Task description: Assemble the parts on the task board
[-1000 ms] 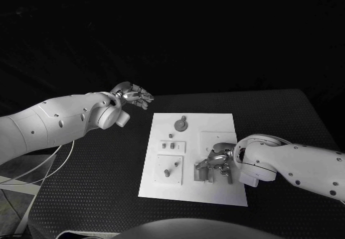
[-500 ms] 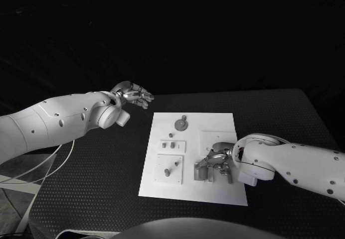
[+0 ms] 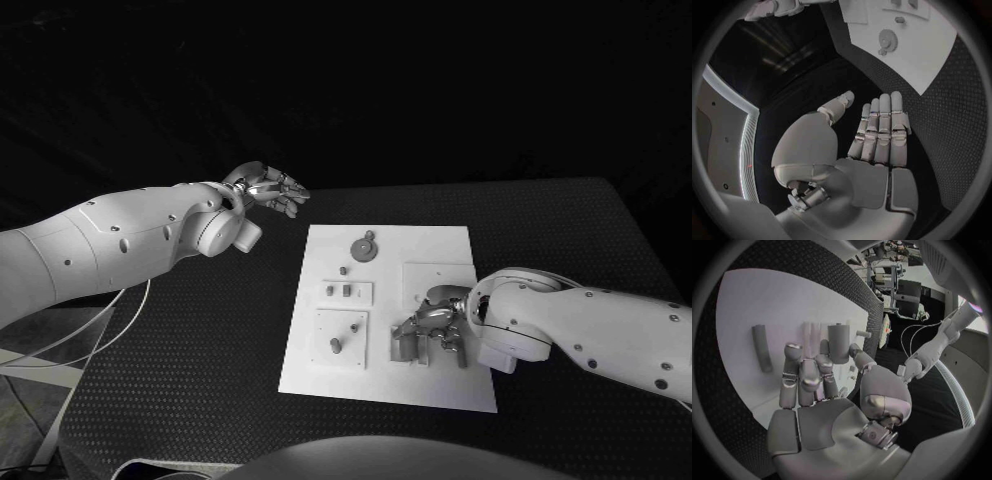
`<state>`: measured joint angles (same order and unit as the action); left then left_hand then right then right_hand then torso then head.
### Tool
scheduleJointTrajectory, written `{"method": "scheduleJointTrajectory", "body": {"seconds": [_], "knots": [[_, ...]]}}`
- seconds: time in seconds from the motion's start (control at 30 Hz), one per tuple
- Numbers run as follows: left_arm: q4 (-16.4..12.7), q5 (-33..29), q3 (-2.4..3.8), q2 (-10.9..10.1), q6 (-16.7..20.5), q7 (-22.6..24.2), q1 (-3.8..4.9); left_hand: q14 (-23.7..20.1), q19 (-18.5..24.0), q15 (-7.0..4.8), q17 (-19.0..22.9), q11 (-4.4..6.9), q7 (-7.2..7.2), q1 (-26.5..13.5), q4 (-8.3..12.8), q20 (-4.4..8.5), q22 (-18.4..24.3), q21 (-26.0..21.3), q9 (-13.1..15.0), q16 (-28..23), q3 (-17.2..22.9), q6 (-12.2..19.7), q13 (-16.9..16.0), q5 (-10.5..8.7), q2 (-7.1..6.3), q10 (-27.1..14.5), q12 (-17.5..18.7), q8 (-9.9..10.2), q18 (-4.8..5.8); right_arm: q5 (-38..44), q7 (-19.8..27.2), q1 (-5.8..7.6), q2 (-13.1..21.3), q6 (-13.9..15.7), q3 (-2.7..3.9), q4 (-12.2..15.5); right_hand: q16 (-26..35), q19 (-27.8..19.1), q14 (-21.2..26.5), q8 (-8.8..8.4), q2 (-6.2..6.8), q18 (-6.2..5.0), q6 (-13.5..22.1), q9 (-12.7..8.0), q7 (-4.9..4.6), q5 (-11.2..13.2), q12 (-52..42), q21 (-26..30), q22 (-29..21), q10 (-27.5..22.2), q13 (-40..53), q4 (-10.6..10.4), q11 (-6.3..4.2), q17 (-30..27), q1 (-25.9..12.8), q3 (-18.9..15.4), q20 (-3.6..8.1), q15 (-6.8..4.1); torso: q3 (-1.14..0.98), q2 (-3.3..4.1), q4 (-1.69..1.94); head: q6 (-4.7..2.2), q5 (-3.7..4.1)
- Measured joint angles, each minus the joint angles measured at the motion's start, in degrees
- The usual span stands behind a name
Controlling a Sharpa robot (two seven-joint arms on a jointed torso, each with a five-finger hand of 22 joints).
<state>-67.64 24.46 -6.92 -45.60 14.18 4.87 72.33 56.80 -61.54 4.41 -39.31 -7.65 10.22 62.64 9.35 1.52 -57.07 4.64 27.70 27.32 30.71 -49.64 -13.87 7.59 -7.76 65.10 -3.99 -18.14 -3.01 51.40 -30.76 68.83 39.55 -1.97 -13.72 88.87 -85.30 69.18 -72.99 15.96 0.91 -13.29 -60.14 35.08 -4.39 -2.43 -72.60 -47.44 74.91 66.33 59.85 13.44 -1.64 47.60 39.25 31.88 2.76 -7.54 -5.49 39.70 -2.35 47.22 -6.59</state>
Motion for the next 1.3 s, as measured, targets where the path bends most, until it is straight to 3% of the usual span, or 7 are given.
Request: {"method": "scheduleJointTrajectory", "body": {"seconds": [0.2, 0.5, 0.67, 0.8, 1.03, 1.17, 1.3], "knots": [[0.0, 0.0, 0.0, 0.0, 0.0, 0.0, 0.0, 0.0, 0.0, 0.0, 0.0, 0.0, 0.0, 0.0, 0.0, 0.0, 0.0, 0.0, 0.0, 0.0, 0.0, 0.0, 0.0, 0.0, 0.0, 0.0, 0.0, 0.0, 0.05, 0.0, 0.0, -0.06, -0.1, 0.0, 0.0, -0.1, 0.0, 0.0, 0.0, -0.21, 1.63, 0.0, 0.3, 0.1, -0.32, 0.0, 0.2, 0.0, 0.0, -0.3, -0.2, -0.8, -0.08, 0.0, -1.2, 0.0, 0.0, 0.02, 0.01, 0.0, 0.0, -0.03, -0.01], [0.0, 0.0, 0.0, 0.0, 0.0, 0.0, 0.0, 0.0, 0.0, 0.0, -0.1, 0.0, 0.0, 0.0, 0.0, 0.0, 0.0, 0.0, 0.0, -0.2, 0.0, 0.0, 0.0, 0.0, 0.0, 0.0, 0.0, 0.0, 0.1, 0.0, 0.0, -0.11, -0.1, 0.0, 0.0, -0.1, 0.2, 0.0, 0.1, -0.37, 5.73, 0.0, 0.7, 0.2, -0.44, 0.0, 0.2, 0.2, 0.0, -0.6, -0.2, -3.5, 0.21, 0.0, -2.4, 1.6, 0.0, -0.09, 0.01, 0.0, 0.0, 0.03, -0.05], [0.0, 0.0, 0.0, 0.0, 0.0, 0.0, 0.0, 0.0, 0.0, 0.0, -0.1, 0.0, 0.0, 0.0, 0.0, 0.0, 0.0, 0.0, 0.0, -0.2, 0.0, 0.0, 0.0, 0.0, 0.0, 0.0, 0.0, 0.0, 0.26, 0.0, 0.0, -0.11, -0.1, 0.0, 0.01, -0.1, 0.2, 0.0, 0.2, -0.37, 6.29, 0.0, 0.8, 0.2, -0.45, 0.0, 0.2, 0.2, 0.0, -0.8, -0.2, -4.2, 0.0, 0.0, -2.3, 2.2, -0.01, -0.1, 0.01, -0.01, 0.0, 0.1, -0.09], [0.0, 0.0, 0.0, 0.0, 0.0, 0.0, 0.0, 0.0, 0.0, 0.0, -0.1, 0.0, 0.0, 0.0, 0.0, 0.0, 0.0, 0.0, 0.0, -0.2, 0.0, 0.0, 0.0, 0.0, 0.0, 0.0, 0.0, 0.0, -0.35, 0.0, 0.0, -0.11, -0.1, -0.1, 0.01, -0.1, 0.2, 0.0, 0.2, -0.61, 6.64, 0.0, 0.9, 0.3, -0.45, 0.0, 0.2, 0.2, 0.0, -0.8, -0.3, -4.8, 0.0, 0.1, -2.4, 2.5, -0.01, -0.1, 0.01, -0.01, -0.01, 0.15, -0.12], [0.0, 0.0, 0.0, 0.0, 0.0, 0.0, 0.0, 0.0, 0.0, 0.0, -0.1, 0.0, 0.0, 0.0, 0.0, 0.0, 0.0, 0.0, 0.0, -0.2, 0.0, 0.0, 0.0, 0.0, 0.0, 0.0, 0.0, 0.0, -0.38, 0.0, 0.0, -0.09, 0.0, -0.2, 0.02, -0.1, 0.2, 0.0, 0.2, -1.02, 7.92, 0.0, 1.5, 0.4, -0.51, 0.0, 0.2, 0.2, 0.0, -1.2, -0.3, -5.8, 0.41, 0.1, -2.5, 3.3, -0.02, -0.03, 0.01, -0.01, -0.01, 0.19, -0.13], [0.1, 0.0, 0.0, 0.0, 0.0, 0.0, 0.0, 0.0, 0.0, 0.0, -0.2, 0.0, 0.0, 0.0, 0.0, 0.0, 0.0, 0.0, 0.0, -0.2, 0.0, 0.0, 0.0, 0.0, 0.0, 0.0, 0.0, 0.0, -0.37, 0.0, 0.0, -0.08, 0.0, -0.4, 0.04, -0.1, 0.4, 0.0, 0.4, -1.17, 10.03, 0.0, 1.7, 0.4, -0.42, 0.0, 0.2, 0.5, 0.0, -1.8, -0.3, -7.3, 0.54, 0.2, -2.4, 4.1, -0.05, 0.17, 0.01, -0.01, -0.01, 0.2, -0.17], [0.1, 0.0, 0.0, 0.0, 0.0, 0.0, 0.0, 0.0, 0.0, 0.0, -0.2, 0.0, 0.0, 0.0, 0.0, 0.0, 0.0, 0.0, 0.0, -0.2, 0.0, 0.0, 0.0, 0.0, 0.0, 0.0, 0.0, 0.0, -0.36, 0.0, 0.1, -0.06, 0.0, -0.5, 0.06, -0.1, 0.4, -0.1, 0.6, -1.42, 11.25, 0.0, 1.9, 0.4, -0.48, -0.2, 0.2, 0.5, 0.0, -1.8, -0.3, -9.1, 0.62, 0.4, -2.1, 5.1, -0.11, 0.37, 0.01, -0.01, 0.01, 0.24, -0.21]]}}
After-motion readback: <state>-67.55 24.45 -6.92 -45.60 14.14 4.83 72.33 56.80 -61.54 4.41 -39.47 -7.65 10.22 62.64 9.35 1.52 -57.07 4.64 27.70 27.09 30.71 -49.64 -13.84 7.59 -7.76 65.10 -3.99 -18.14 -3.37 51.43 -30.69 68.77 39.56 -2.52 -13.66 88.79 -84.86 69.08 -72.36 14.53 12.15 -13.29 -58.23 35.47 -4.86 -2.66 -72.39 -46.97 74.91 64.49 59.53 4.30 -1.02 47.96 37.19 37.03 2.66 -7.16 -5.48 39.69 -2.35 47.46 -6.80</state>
